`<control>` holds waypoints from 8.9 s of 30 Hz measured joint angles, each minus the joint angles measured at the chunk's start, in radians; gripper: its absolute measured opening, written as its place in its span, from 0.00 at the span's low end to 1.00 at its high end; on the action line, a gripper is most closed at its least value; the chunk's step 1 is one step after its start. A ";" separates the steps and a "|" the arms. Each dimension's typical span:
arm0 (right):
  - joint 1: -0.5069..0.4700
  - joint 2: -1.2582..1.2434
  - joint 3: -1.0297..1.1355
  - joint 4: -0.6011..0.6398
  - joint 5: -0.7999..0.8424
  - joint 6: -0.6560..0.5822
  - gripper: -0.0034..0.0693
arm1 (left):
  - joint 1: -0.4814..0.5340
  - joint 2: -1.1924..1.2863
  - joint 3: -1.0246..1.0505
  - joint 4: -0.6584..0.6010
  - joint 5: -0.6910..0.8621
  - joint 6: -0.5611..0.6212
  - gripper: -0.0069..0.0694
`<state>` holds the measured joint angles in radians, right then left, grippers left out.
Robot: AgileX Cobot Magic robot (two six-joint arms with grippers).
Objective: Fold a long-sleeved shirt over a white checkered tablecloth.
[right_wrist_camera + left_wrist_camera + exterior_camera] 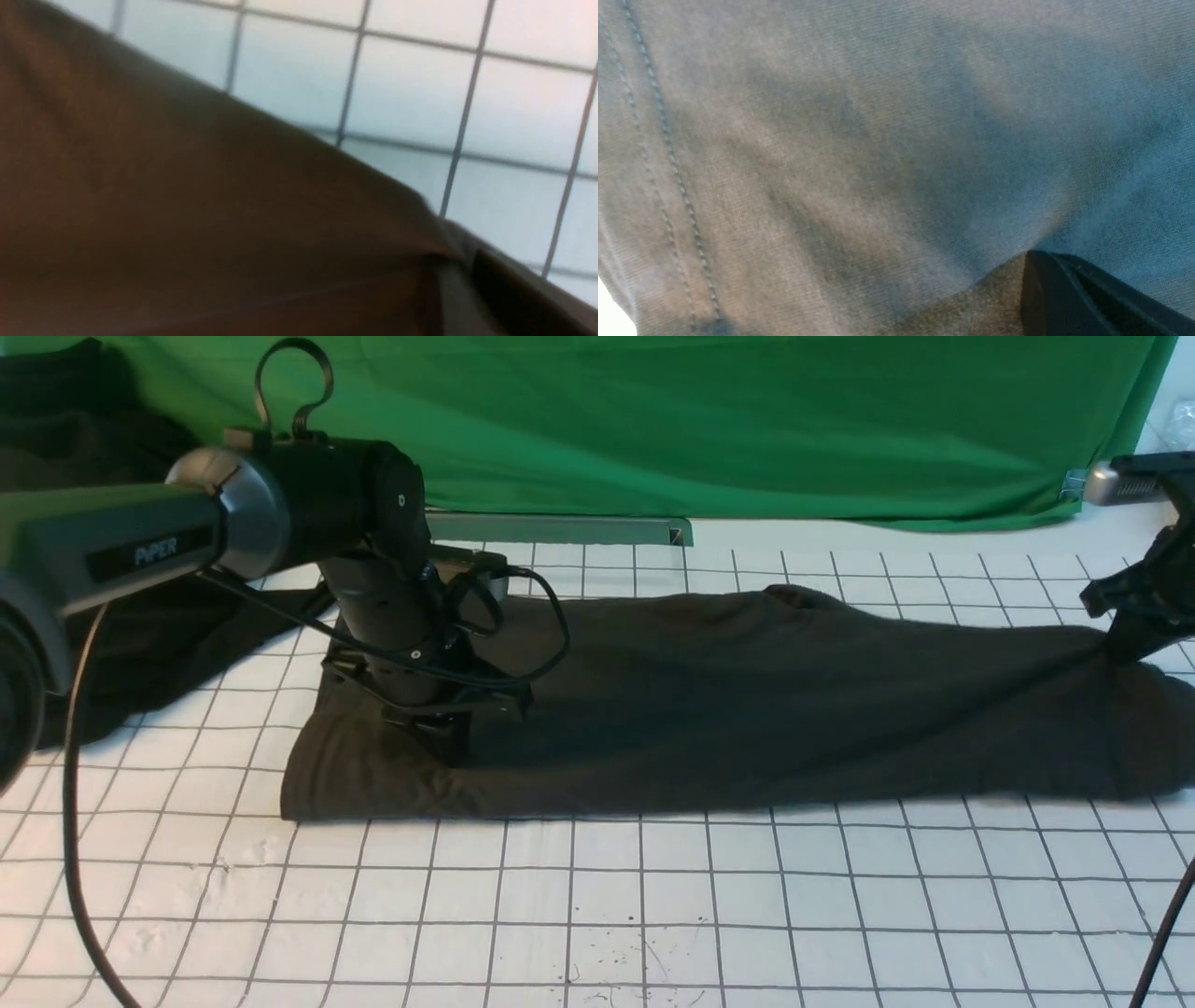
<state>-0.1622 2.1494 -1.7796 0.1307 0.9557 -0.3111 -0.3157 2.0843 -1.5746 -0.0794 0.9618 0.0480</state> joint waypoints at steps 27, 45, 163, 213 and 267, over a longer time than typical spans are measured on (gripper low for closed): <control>-0.097 -0.208 0.225 -0.123 0.162 0.186 0.54 | 0.000 -0.071 0.004 0.030 -0.003 -0.015 0.09; -0.100 -0.097 0.219 -0.107 0.161 0.107 0.10 | 0.000 0.001 0.005 0.057 -0.029 -0.019 0.09; 0.686 -0.092 -0.255 0.162 0.081 0.336 0.09 | 0.273 -0.380 0.105 0.017 0.030 -0.112 0.09; 0.514 -0.180 -0.116 -0.065 0.235 0.134 0.04 | 0.058 -0.184 0.105 -0.127 -0.064 -0.100 0.71; 0.630 -0.182 -0.108 0.051 0.185 0.071 0.04 | 0.082 -0.157 -0.018 0.079 0.008 0.112 0.58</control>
<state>0.4679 1.9674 -1.8874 0.1816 1.1409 -0.2396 -0.2339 1.9270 -1.5924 0.0000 0.9702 0.1597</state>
